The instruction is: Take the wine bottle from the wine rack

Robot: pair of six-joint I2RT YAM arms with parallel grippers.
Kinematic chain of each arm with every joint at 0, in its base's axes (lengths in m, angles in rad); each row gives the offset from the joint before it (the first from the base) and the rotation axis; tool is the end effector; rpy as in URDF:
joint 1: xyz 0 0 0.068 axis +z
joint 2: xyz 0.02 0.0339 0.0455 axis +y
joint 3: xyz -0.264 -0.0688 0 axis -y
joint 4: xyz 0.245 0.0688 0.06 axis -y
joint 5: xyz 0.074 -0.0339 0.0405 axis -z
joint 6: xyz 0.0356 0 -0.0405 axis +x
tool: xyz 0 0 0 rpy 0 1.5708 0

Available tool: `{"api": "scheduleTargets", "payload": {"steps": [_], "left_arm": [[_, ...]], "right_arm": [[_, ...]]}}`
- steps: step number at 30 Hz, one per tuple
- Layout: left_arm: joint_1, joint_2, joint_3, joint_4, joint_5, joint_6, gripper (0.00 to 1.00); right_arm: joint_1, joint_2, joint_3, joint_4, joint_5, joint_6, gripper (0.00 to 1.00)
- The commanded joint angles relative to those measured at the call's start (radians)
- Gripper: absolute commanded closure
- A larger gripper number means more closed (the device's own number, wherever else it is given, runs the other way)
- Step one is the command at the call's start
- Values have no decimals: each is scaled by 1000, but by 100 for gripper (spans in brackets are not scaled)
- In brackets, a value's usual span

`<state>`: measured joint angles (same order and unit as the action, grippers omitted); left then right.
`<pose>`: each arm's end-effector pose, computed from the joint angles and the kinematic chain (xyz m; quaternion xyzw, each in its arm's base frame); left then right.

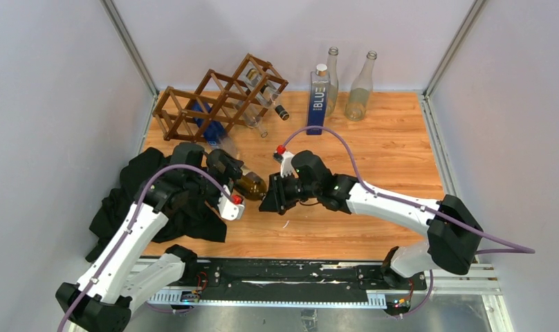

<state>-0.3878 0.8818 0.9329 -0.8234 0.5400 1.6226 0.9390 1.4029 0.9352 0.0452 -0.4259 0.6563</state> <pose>0.1492 -0.0807 0.3168 0.8053 0.3883 0.0165 0.4477 0.1763 0.2659 0.2733 -0.2293 0.7963 0.5039 0.2437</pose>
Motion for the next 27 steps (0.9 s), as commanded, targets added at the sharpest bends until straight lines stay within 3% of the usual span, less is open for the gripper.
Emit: {"api": "scheduleTargets", "payload": {"steps": [1, 9, 14, 17, 20, 21, 25, 27], "left_arm": [[-38, -16, -27, 27, -34, 78, 0], [-46, -37, -85, -55, -87, 137, 0], [-48, -18, -83, -56, -76, 101, 0], [-50, 17, -44, -56, -59, 51, 7], [-52, 30, -15, -54, -38, 35, 27], [-54, 29, -8, -50, -30, 27, 37], [-57, -10, -12, 83, -7, -127, 95], [-57, -38, -28, 187, -8, -249, 100]], "right_arm": [[56, -75, 86, -15, -32, -92, 100], [98, -107, 148, -164, -5, -178, 100], [140, -122, 178, -231, 15, -215, 100], [165, -136, 189, -272, 36, -230, 100], [173, -156, 184, -303, 53, -229, 98], [172, -161, 183, -318, 63, -227, 90], [173, -221, 187, -364, 147, -245, 37], [173, -265, 181, -367, 221, -255, 22]]}}
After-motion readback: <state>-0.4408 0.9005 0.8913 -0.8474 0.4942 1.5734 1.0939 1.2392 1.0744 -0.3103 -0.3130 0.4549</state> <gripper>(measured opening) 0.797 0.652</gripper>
